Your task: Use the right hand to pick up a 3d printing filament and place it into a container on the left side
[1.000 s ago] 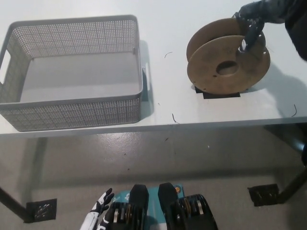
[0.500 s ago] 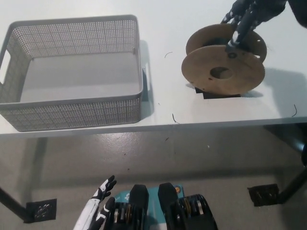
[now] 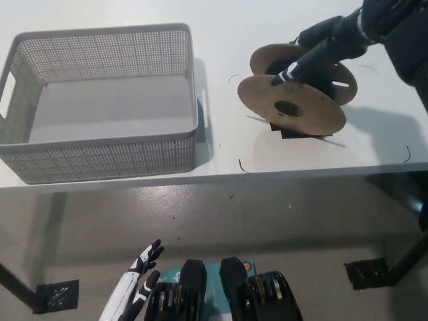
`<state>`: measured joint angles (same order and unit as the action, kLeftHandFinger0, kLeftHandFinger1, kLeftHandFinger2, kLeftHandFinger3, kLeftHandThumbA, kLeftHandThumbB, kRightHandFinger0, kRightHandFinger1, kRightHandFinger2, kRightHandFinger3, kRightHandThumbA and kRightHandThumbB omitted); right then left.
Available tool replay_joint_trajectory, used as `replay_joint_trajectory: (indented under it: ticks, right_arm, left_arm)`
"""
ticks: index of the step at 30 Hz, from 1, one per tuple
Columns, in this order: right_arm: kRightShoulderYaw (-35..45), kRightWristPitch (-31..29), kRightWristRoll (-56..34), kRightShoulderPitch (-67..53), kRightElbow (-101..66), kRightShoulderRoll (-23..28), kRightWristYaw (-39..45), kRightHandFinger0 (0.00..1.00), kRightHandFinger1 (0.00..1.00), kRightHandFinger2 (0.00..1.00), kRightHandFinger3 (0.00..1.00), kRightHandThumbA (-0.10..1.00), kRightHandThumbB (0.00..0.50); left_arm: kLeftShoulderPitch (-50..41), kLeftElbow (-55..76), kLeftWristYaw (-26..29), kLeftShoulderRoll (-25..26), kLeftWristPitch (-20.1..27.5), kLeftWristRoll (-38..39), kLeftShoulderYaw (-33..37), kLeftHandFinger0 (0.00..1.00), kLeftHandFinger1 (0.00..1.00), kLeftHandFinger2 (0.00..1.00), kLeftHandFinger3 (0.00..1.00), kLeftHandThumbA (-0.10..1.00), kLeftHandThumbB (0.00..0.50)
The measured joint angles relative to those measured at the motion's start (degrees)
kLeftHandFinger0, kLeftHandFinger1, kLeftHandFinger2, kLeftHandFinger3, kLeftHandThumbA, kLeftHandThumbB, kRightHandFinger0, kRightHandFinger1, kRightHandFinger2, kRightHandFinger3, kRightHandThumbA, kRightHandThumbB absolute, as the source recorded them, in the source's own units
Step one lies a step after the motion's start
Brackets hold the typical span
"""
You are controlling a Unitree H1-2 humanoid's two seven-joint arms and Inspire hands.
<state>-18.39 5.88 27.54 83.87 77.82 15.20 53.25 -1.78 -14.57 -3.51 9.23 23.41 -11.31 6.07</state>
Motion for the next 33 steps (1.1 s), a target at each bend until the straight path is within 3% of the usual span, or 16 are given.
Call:
replay_joint_trajectory:
  ticks: [2, 9, 10, 11, 12, 13, 15, 17, 19, 21, 25, 28, 29, 32, 33]
  right_arm:
    - [-1.2, -1.7, -0.1, -0.5, -0.3, -0.4, -1.4, 1.0, 1.0, 1.0, 1.0, 0.75, 0.5]
    - [-12.2, -5.4, 1.1, -1.5, -1.0, -4.6, -10.1, 1.0, 1.0, 1.0, 1.0, 0.5, 0.5]
    - [-13.3, -5.4, 1.4, -1.6, -1.2, -5.0, -11.1, 0.84, 1.0, 1.0, 1.0, 0.22, 0.448]
    - [-14.8, -5.4, 1.9, -1.6, -1.3, -5.8, -12.6, 0.78, 0.97, 1.0, 1.0, 0.11, 0.367]
    - [-15.6, -5.3, 2.2, -1.7, -1.4, -6.3, -13.6, 0.51, 0.66, 0.84, 1.0, -0.05, 0.304]
    - [-16.4, -5.3, 2.6, -2.0, -1.4, -6.7, -14.8, 0.43, 0.56, 0.71, 0.97, -0.09, 0.303]
    - [-18.4, -5.4, 3.4, -2.7, -1.9, -7.2, -18.1, 0.33, 0.45, 0.57, 0.73, -0.1, 0.249]
    - [-19.6, -5.5, 4.0, -2.9, -2.0, -7.3, -20.6, 0.23, 0.36, 0.48, 0.62, -0.1, 0.262]
    - [-20.5, -5.6, 4.4, -3.5, -2.1, -7.3, -23.3, 0.18, 0.31, 0.43, 0.6, -0.1, 0.25]
    - [-21.3, -5.8, 4.8, -4.1, -2.3, -7.3, -26.4, 0.2, 0.34, 0.46, 0.61, -0.1, 0.252]
    - [-22.8, -6.6, 5.5, -5.7, -2.6, -7.3, -31.5, 0.12, 0.25, 0.37, 0.53, -0.1, 0.267]
    - [-23.7, -7.1, 6.1, -7.1, -2.8, -7.3, -35.5, 0.09, 0.23, 0.35, 0.5, -0.1, 0.271]
    - [-24.1, -7.4, 6.6, -7.7, -2.9, -7.2, -37.5, 0.04, 0.17, 0.3, 0.49, -0.1, 0.265]
    - [-25.0, -8.0, 7.4, -9.1, -2.9, -6.8, -41.9, 0.09, 0.23, 0.35, 0.5, -0.1, 0.252]
    - [-25.2, -8.2, 7.7, -9.5, -2.9, -6.7, -43.4, 0.06, 0.2, 0.33, 0.47, -0.1, 0.251]
  left_arm:
    - [0.1, 0.0, 0.0, 0.1, 0.0, 0.0, 0.0, 1.0, 1.0, 1.0, 1.0, 1.0, 0.315]
    - [0.2, 0.0, 0.0, 0.1, 0.0, 0.0, 0.0, 1.0, 1.0, 1.0, 1.0, 1.0, 0.323]
    - [0.1, 0.0, 0.0, 0.1, 0.0, 0.0, 0.0, 1.0, 1.0, 1.0, 1.0, 1.0, 0.324]
    - [0.0, -0.1, 0.0, 0.1, 0.0, 0.0, 0.0, 1.0, 1.0, 1.0, 1.0, 1.0, 0.332]
    - [-0.1, -0.1, 0.0, 0.1, 0.0, 0.0, 0.0, 1.0, 1.0, 1.0, 1.0, 1.0, 0.339]
    - [-0.1, -0.2, 0.0, 0.1, 0.0, 0.0, 0.0, 1.0, 1.0, 1.0, 1.0, 1.0, 0.34]
    - [-0.1, -0.3, 0.0, 0.1, 0.0, 0.0, 0.0, 1.0, 1.0, 1.0, 1.0, 1.0, 0.332]
    - [-0.1, -0.4, 0.0, 0.1, 0.0, -0.1, 0.0, 1.0, 1.0, 1.0, 1.0, 1.0, 0.336]
    - [-0.2, -0.4, 0.0, 0.1, 0.0, -0.1, 0.0, 1.0, 1.0, 1.0, 1.0, 1.0, 0.328]
    - [-0.1, -0.4, 0.0, 0.1, -0.1, -0.1, 0.0, 1.0, 1.0, 1.0, 1.0, 1.0, 0.324]
    - [-0.1, -0.5, 0.0, 0.1, -0.1, -0.1, 0.0, 1.0, 1.0, 1.0, 1.0, 1.0, 0.32]
    - [-0.1, -0.6, 0.0, 0.1, -0.1, 0.0, 0.0, 1.0, 1.0, 1.0, 1.0, 1.0, 0.319]
    - [-0.1, -0.6, 0.0, 0.1, -0.1, 0.0, 0.0, 1.0, 1.0, 1.0, 1.0, 1.0, 0.319]
    - [-0.1, -0.6, 0.0, 0.1, 0.0, 0.0, 0.0, 1.0, 1.0, 1.0, 1.0, 1.0, 0.318]
    - [-0.1, -0.6, 0.0, 0.1, 0.0, 0.0, 0.0, 1.0, 1.0, 1.0, 1.0, 1.0, 0.319]
